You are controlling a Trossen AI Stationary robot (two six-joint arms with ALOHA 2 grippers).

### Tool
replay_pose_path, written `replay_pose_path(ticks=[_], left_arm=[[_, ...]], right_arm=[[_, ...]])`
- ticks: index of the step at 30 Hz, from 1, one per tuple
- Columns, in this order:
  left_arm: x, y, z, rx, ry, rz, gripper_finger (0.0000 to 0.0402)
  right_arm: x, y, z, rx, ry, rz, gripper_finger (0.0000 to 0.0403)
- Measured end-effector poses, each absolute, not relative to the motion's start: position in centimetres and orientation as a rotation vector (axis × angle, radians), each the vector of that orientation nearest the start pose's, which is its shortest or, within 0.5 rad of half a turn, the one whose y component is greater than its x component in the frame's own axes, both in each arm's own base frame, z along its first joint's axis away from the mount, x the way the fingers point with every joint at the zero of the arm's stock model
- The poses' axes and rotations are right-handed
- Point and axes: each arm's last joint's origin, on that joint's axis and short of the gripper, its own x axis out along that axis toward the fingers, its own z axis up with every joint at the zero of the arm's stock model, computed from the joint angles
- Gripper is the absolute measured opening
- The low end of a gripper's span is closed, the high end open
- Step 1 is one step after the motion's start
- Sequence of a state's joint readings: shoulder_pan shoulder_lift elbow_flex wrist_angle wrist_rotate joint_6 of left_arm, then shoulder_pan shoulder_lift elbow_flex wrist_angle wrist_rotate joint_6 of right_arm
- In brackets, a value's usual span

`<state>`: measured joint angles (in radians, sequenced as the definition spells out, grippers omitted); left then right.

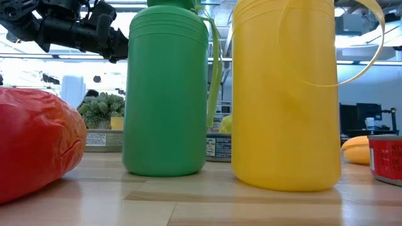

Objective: Pick & Place Food Item
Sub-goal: Put the red apple into the right transparent bin

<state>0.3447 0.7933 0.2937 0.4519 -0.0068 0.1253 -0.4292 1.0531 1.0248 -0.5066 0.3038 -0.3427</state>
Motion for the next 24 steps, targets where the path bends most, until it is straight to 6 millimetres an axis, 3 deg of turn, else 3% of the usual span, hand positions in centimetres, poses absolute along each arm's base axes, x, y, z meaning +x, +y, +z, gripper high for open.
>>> replay_pose_path(ticks=[7, 13, 24], left_arm=[[16.5, 5.9, 22.2, 0.116, 0.07, 0.347, 0.0001], [16.5, 5.9, 22.3, 0.116, 0.058, 0.349, 0.0001], [16.5, 5.9, 22.6, 0.096, 0.027, 0.351, 0.0001]], right_arm=[[18.3, -12.8, 34.2, -0.274, 0.625, -0.746, 0.029], [18.5, -15.6, 33.6, -0.268, 0.625, -0.816, 0.029], [21.7, -20.2, 27.5, -0.146, 0.774, -0.64, 0.0291]])
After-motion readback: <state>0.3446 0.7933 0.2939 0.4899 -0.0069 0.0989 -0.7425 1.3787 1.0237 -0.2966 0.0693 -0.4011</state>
